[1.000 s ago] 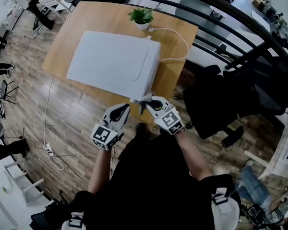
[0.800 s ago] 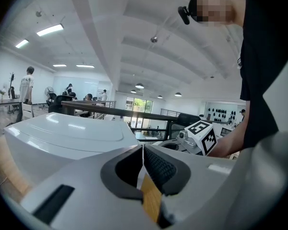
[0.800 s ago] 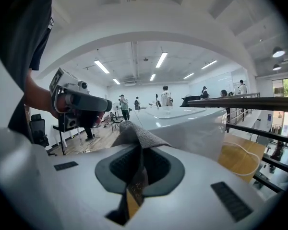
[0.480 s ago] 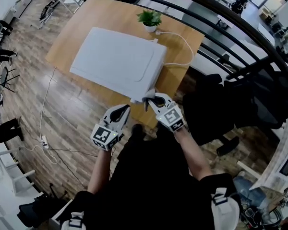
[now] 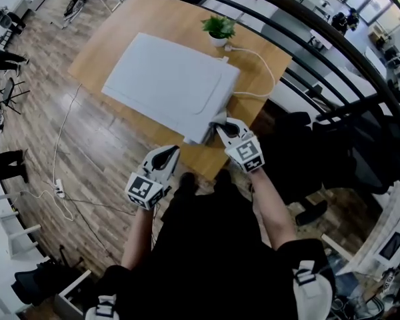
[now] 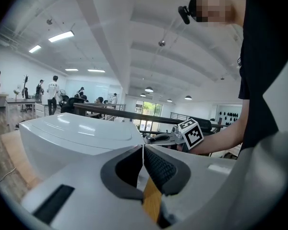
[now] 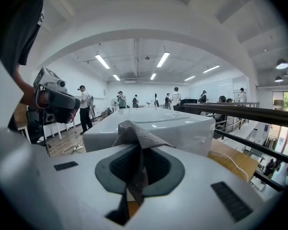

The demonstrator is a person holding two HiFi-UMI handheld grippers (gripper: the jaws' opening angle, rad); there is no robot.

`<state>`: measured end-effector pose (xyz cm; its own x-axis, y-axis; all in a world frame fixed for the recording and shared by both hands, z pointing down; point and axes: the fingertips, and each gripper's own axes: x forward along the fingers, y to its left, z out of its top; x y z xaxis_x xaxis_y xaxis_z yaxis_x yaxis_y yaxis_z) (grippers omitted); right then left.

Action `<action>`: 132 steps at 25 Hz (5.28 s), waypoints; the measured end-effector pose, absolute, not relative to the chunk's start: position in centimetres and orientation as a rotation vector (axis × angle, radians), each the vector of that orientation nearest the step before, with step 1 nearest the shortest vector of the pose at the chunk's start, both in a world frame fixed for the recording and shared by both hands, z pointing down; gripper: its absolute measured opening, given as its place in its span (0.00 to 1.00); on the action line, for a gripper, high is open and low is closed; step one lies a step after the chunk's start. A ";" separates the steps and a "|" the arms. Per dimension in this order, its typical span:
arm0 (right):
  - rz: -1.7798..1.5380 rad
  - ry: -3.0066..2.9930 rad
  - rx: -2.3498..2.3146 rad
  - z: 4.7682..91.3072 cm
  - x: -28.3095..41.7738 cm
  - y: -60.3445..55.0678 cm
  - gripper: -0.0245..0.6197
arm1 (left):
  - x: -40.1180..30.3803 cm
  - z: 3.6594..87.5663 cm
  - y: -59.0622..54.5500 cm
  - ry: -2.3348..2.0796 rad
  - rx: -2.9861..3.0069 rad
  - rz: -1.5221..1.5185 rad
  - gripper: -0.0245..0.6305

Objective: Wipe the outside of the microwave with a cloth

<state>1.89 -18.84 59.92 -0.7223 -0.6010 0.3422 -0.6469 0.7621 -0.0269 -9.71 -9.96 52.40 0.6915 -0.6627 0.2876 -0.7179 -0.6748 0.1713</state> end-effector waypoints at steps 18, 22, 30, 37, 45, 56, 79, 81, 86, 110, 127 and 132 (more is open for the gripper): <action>0.182 -2.593 1.059 60.4 6.3 -26.9 0.06 | -10.6 52.6 -9.7 -1.207 2.597 0.298 0.05; 0.168 -2.594 1.105 60.6 7.2 -28.7 0.06 | -10.8 52.7 -9.3 -1.220 2.557 0.317 0.05; 0.195 -2.552 1.148 61.7 8.7 -31.3 0.06 | -11.2 52.5 -9.0 -1.249 2.554 0.317 0.05; 0.167 -2.497 1.181 61.9 10.3 -33.9 0.06 | -11.5 52.6 -8.5 -1.259 2.539 0.325 0.05; 0.190 -2.458 1.221 62.0 11.2 -35.4 0.06 | -12.1 52.5 -7.9 -1.283 2.512 0.320 0.05; 0.250 -2.440 1.288 62.7 12.1 -37.0 0.06 | -12.7 52.7 -7.4 -1.304 2.538 0.318 0.05; 0.305 -2.416 1.323 63.6 11.7 -35.8 0.06 | -13.4 52.7 -6.5 -1.287 2.528 0.320 0.05; 0.315 -2.421 1.326 63.9 11.5 -35.7 0.06 | -13.2 52.8 -6.6 -1.279 2.529 0.323 0.05; 0.346 -2.419 1.318 64.5 11.0 -34.6 0.06 | -12.9 52.9 -6.7 -1.261 2.534 0.323 0.05; 0.443 -2.433 1.277 66.1 6.4 -26.5 0.05 | -10.9 52.0 -7.3 -1.057 2.612 0.392 0.05; 0.509 -2.413 1.334 66.4 3.5 -21.0 0.05 | -10.0 52.4 -8.1 -0.821 2.710 0.402 0.05; 0.498 -2.426 1.354 66.4 3.0 -20.1 0.05 | -10.1 52.3 -8.2 -0.788 2.723 0.398 0.05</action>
<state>2.96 -20.08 66.44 -0.5010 -0.7483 0.4349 -0.8591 0.4909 -0.1450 -10.08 -8.25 52.29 0.8137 -0.4750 0.3350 -0.5516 -0.8128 0.1872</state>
